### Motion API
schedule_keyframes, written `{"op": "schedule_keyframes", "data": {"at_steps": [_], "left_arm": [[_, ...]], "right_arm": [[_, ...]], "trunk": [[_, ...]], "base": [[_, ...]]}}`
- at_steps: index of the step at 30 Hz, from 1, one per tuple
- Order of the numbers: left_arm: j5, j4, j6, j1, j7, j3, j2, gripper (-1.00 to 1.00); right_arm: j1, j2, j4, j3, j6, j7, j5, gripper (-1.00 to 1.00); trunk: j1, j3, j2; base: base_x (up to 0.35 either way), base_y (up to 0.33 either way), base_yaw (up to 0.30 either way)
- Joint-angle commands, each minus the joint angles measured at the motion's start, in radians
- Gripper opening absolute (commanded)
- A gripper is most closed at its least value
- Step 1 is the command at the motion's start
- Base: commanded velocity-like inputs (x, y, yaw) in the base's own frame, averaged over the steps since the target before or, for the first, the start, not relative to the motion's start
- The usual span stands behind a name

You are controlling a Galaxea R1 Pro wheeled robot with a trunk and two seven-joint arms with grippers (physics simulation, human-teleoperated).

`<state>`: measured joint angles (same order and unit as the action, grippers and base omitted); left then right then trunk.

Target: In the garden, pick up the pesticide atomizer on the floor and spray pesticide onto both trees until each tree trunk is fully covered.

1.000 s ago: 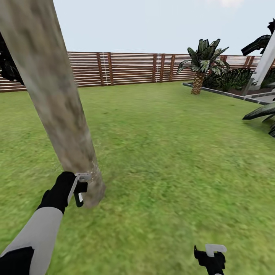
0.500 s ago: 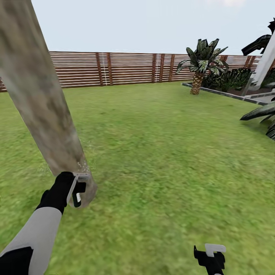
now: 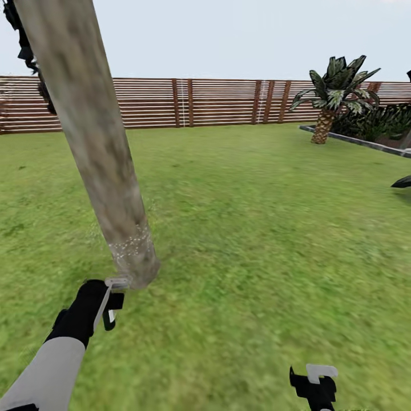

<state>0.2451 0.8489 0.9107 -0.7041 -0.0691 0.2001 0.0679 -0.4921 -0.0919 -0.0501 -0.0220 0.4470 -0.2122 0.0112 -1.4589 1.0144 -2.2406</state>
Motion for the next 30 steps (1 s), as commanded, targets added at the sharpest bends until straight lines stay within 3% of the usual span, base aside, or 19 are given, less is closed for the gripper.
{"op": "schedule_keyframes", "data": {"at_steps": [1,4,7,8,10,12,14,16,18,19,20,22,28,29,30], "left_arm": [[0.009,0.001,-0.029,0.018,-0.007,0.002,-0.001,-1.00],[0.005,0.000,-0.089,0.076,-0.013,0.001,0.000,-1.00],[0.007,-0.008,-0.209,0.129,-0.021,0.001,0.001,-1.00],[0.007,-0.022,-0.287,0.153,-0.024,-0.002,0.013,-1.00],[0.007,-0.051,-0.344,0.170,-0.040,-0.011,0.040,-1.00],[0.011,-0.089,-0.424,0.178,-0.111,-0.026,0.078,-1.00],[0.043,-0.136,-0.524,0.180,-0.227,-0.058,0.116,-1.00],[0.113,-0.169,-0.615,0.180,-0.377,-0.089,0.141,-1.00],[0.202,-0.179,-0.711,0.190,-0.500,-0.100,0.147,-1.00],[0.268,-0.182,-0.797,0.202,-0.591,-0.104,0.143,-1.00],[0.311,-0.184,-0.841,0.206,-0.649,-0.104,0.140,-1.00],[0.352,-0.201,-0.867,0.208,-0.694,-0.108,0.136,-1.00],[0.373,-0.222,-0.881,0.209,-0.710,-0.207,0.128,-1.00],[0.373,-0.222,-0.881,0.209,-0.711,-0.214,0.124,-1.00],[0.374,-0.222,-0.881,0.209,-0.711,-0.220,0.117,-1.00]], "right_arm": [[0.000,0.000,0.000,-0.003,0.002,-0.003,0.001,1.00],[0.000,0.000,0.000,-0.003,0.002,-0.003,0.002,1.00],[0.000,0.000,0.000,-0.003,0.002,-0.003,0.000,1.00],[0.000,0.000,-0.002,-0.005,0.002,-0.001,-0.007,1.00],[-0.001,-0.001,-0.008,-0.018,0.000,0.016,-0.037,1.00],[-0.001,-0.006,-0.034,-0.049,-0.001,0.084,-0.103,1.00],[-0.001,-0.010,-0.100,-0.061,-0.018,0.183,-0.169,1.00],[0.000,-0.013,-0.191,-0.065,-0.088,0.333,-0.265,1.00],[-0.001,-0.013,-0.285,-0.067,-0.154,0.495,-0.360,1.00],[-0.001,-0.014,-0.344,-0.067,-0.179,0.620,-0.417,1.00],[-0.001,-0.014,-0.377,-0.067,-0.187,0.712,-0.442,1.00],[-0.001,-0.014,-0.405,-0.067,-0.190,0.800,-0.455,1.00],[0.000,-0.002,-0.437,-0.069,-0.191,0.837,-0.462,1.00],[0.000,-0.001,-0.445,-0.069,-0.191,0.838,-0.463,-1.00],[0.000,0.000,-0.453,-0.070,-0.191,0.846,-0.463,-1.00]], "trunk": [[0.001,0.001,0.000],[0.001,0.001,0.000],[0.001,0.001,0.000],[0.001,0.001,0.000],[0.001,0.001,0.000],[0.001,0.001,0.000],[0.001,0.001,0.000],[0.001,0.001,0.000],[0.001,0.001,0.000],[0.001,0.001,0.000],[0.001,0.001,0.000],[0.001,0.001,0.000],[0.001,0.001,0.000],[0.001,0.001,0.000],[0.001,0.001,0.000]], "base": [[-0.302,-0.124,0.270],[-0.307,-0.110,0.127],[-0.311,-0.086,0.017],[-0.312,-0.062,0.004],[-0.313,-0.026,0.002],[-0.314,-0.008,0.000],[-0.309,-0.002,0.000],[-0.263,-0.001,0.000],[-0.099,0.000,0.000],[-0.022,0.000,0.000],[-0.009,0.000,0.000],[-0.003,0.000,0.000],[0.000,0.000,0.000],[0.000,0.000,0.000],[0.000,0.000,0.000]]}}
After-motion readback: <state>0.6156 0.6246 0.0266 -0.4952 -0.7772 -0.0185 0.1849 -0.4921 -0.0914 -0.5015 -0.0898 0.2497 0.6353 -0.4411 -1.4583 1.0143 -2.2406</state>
